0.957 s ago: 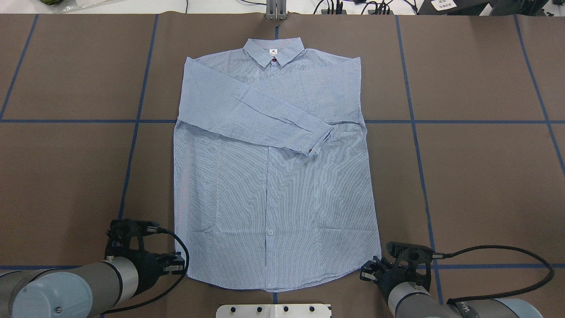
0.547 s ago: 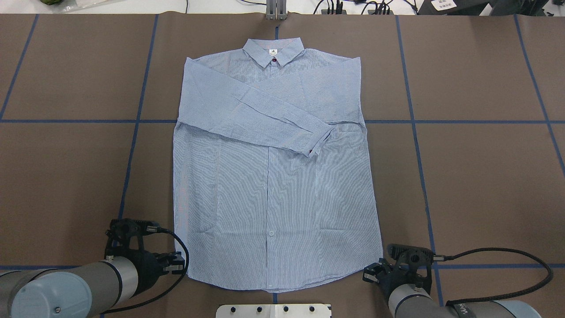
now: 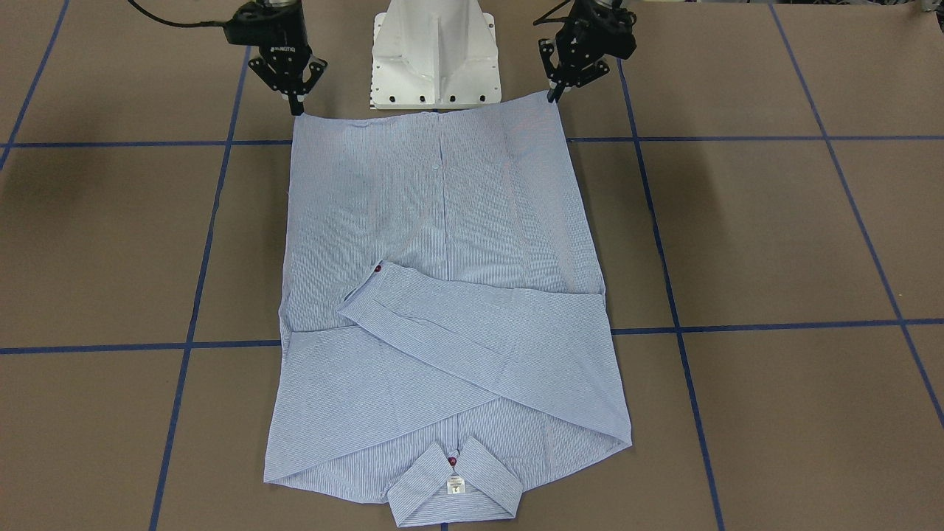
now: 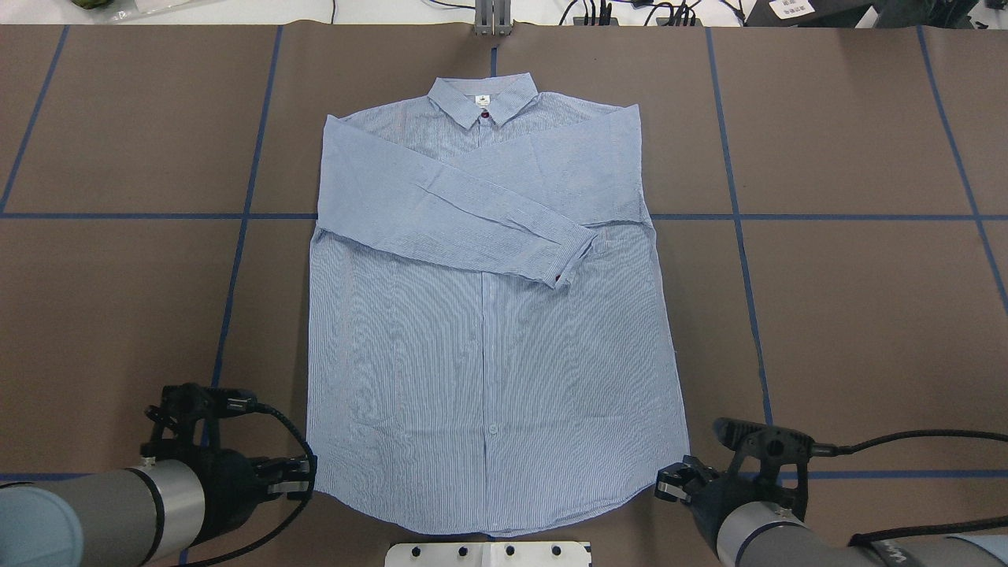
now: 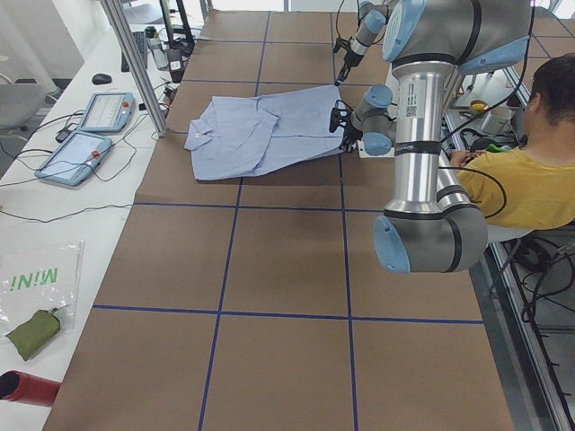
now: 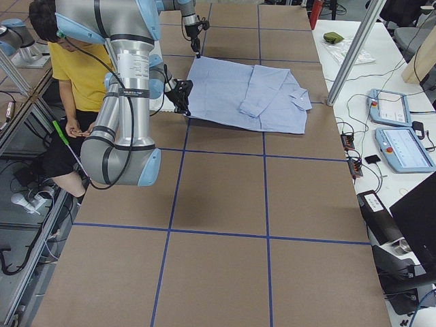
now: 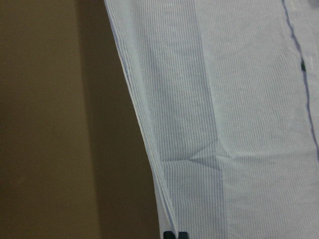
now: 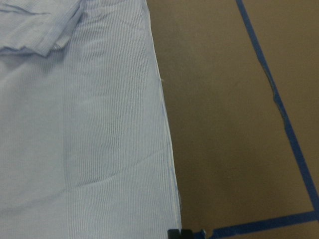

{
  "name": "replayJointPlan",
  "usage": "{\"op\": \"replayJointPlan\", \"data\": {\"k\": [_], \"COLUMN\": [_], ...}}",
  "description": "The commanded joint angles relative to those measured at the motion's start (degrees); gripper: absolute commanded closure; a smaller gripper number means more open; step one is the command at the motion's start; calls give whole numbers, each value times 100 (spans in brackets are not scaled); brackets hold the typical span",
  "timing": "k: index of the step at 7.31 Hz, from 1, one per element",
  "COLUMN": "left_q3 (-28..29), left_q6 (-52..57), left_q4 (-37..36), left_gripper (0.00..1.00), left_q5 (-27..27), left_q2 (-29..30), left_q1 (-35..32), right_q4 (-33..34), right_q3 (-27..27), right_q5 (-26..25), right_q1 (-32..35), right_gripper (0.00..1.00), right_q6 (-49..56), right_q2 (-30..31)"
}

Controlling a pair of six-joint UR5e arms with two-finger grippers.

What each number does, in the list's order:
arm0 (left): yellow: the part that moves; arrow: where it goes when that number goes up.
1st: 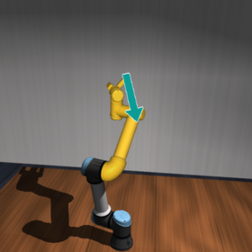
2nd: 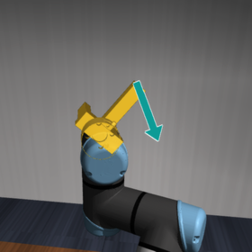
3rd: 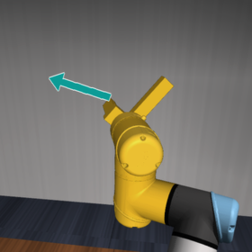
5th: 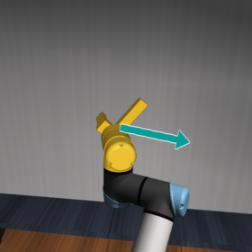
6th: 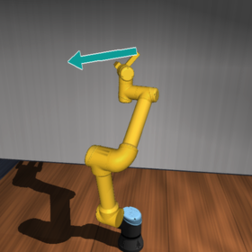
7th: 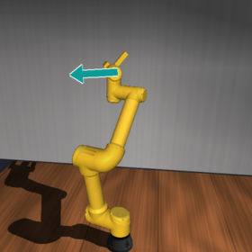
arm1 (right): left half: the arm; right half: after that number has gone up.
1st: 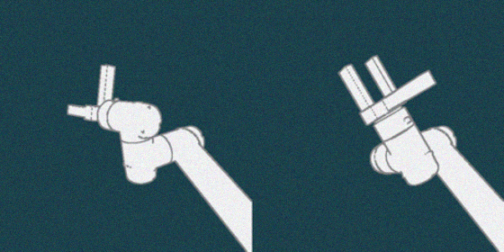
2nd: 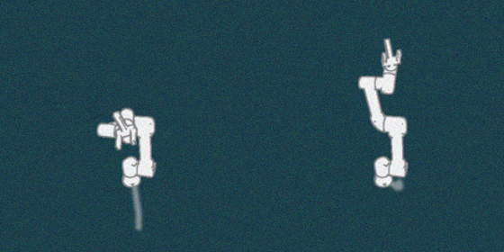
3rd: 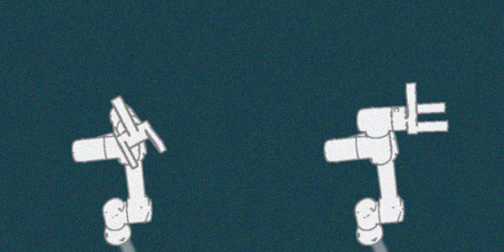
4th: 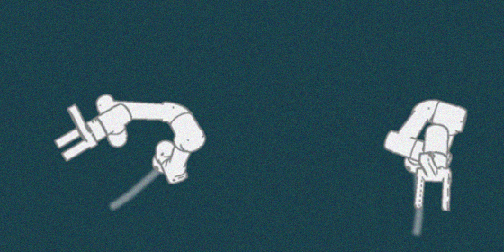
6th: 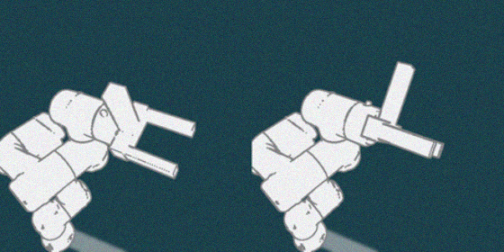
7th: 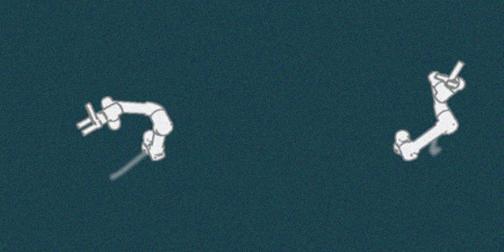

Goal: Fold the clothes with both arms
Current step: 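Lift the hem with both grippers and fold it toward the collar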

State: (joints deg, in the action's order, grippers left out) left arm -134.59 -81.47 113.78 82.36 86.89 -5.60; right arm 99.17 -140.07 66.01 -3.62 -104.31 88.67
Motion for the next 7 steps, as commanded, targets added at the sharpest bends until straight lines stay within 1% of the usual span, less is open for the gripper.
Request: {"op": "replayJointPlan", "data": {"k": [1,2,3,4,5,6,7], "left_q3": [-1178,-1758,-1920,-1765,-1328,-932,-667], "left_q6": [8,34,78,340,908,1261,1926], "left_q4": [-371,-870,-1249,-1436,-1533,-1552,-1630], "left_gripper": [100,100,100,100,100,100,100], "left_q5": [628,1041,1393,1467,1450,1450,1467], "left_q2": [-435,-375,-217,45,518,862,1213], "left_q1": [-29,-107,-447,-755,-1211,-1824,-2457], "right_q4": [1791,2529,3285,3441,3416,3355,3180], "right_q3": [-1676,-1681,-1611,-1524,-1427,-1148,-823], "right_q5": [708,1138,1604,1669,1670,1670,1661], "right_q1": [141,604,1095,1535,1862,2300,2757], "right_gripper": [100,100,100,100,100,100,100], "right_q6": [-10,7,86,408,812,1120,1628], "right_q2": [-503,-1309,-2091,-2386,-2424,-2476,-2660]}}
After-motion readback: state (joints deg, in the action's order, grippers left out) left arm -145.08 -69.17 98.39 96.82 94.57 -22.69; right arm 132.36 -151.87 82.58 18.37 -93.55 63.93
